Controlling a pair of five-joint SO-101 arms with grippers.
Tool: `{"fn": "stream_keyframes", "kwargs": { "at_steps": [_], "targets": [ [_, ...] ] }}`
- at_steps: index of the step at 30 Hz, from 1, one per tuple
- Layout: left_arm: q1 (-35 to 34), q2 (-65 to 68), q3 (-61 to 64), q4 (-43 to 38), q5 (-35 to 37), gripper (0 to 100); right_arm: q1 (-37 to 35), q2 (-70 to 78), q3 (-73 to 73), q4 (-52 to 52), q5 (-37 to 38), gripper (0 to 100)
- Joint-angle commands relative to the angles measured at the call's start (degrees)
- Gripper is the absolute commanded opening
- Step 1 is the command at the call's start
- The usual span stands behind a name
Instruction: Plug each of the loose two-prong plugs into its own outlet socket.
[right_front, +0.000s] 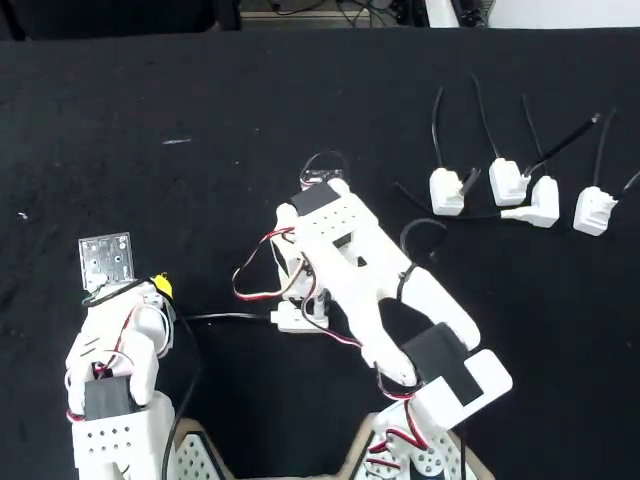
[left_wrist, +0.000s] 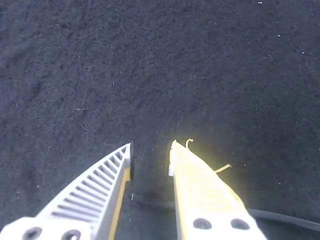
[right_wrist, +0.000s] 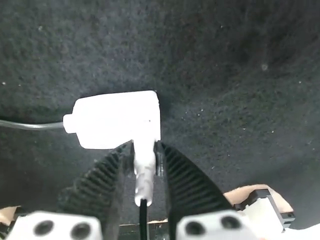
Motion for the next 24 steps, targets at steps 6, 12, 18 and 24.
{"fn": "stream_keyframes", "kwargs": {
  "at_steps": [6,12,18,24],
  "targets": [
    [-0.13,-0.35,0.66,-0.97,-0.53,13,0.79,-0.22,2.51,-3.52,-0.26,1.1],
    [-0.13,-0.35,0.66,-0.97,-0.53,13,0.62,-0.66,5.76,-7.65,-0.09,1.1],
    [-0.13,-0.35,0.66,-0.97,-0.53,13,0.53,-4.79,2.15,-5.01,10.29,1.2],
    [-0.13,-0.35,0.66,-0.97,-0.53,13,0.53,-13.23,-1.19,-5.54,23.47,1.2]
  ]
}}
